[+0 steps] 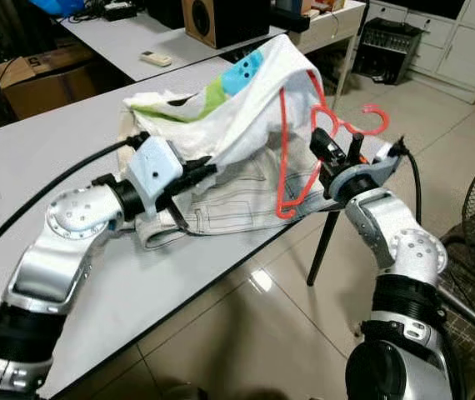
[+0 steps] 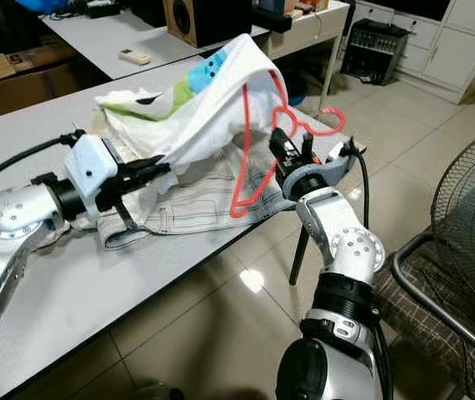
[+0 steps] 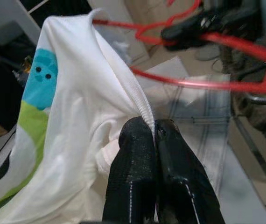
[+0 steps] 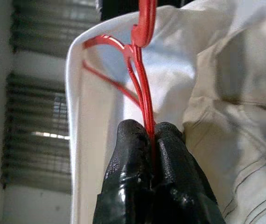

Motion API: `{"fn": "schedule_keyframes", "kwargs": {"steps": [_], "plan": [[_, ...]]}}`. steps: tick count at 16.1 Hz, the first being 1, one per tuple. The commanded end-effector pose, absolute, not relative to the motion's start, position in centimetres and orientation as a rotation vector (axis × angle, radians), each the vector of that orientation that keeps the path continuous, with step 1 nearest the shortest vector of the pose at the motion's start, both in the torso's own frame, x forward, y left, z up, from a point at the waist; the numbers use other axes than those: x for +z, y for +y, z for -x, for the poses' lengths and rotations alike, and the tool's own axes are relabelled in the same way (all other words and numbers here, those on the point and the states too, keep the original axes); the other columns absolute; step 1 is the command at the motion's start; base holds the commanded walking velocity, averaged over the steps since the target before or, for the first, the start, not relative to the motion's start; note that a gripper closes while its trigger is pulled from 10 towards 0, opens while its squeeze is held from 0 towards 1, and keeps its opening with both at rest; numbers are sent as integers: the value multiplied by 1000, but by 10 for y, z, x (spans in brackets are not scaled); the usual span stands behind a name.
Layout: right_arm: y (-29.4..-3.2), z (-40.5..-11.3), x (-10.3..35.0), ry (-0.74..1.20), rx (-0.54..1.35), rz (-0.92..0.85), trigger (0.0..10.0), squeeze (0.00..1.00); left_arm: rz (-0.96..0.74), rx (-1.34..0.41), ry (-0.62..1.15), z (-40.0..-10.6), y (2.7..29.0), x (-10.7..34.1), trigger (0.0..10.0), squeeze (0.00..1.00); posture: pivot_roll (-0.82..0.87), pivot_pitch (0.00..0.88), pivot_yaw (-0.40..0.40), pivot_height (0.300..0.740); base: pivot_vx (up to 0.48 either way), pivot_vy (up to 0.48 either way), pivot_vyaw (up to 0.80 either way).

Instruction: Hang hanger

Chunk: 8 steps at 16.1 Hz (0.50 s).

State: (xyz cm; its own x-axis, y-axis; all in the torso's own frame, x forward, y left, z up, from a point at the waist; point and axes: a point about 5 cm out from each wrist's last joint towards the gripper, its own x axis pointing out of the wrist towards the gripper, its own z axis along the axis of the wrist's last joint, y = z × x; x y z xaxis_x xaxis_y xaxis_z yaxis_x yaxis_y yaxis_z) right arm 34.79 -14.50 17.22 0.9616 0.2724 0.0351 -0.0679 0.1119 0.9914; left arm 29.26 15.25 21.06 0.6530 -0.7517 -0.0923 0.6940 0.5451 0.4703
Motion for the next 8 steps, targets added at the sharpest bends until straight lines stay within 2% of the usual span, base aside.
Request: {"fn": "schedule_keyframes", "kwargs": {"steps": [1,3,5,6,7,8], "plan": [[-161,-352,184,52,207,-1469,10000,0,-496,-900,-118,-288,150,208,0,0,-38,0,45,740,0,0,0],[-151,-361,199,-10,279,-1576,10000,0,-535,-966,-37,-280,142,187,0,0,-31,0,47,740,0,0,0],[-130,-355,206,50,434,-1470,10000,0,-548,-882,-52,-290,142,187,0,0,-31,0,47,740,0,0,0],[-130,-355,206,50,434,-1470,10000,0,-548,-882,-52,-290,142,187,0,0,-31,0,47,740,0,0,0],[-116,-344,203,133,508,-1340,10000,0,-549,-798,-111,-300,143,197,0,0,-30,0,44,740,0,0,0],[-113,-338,199,183,520,-1284,10000,0,-559,-742,-158,-306,144,206,0,0,-31,0,42,740,0,0,0]]}}
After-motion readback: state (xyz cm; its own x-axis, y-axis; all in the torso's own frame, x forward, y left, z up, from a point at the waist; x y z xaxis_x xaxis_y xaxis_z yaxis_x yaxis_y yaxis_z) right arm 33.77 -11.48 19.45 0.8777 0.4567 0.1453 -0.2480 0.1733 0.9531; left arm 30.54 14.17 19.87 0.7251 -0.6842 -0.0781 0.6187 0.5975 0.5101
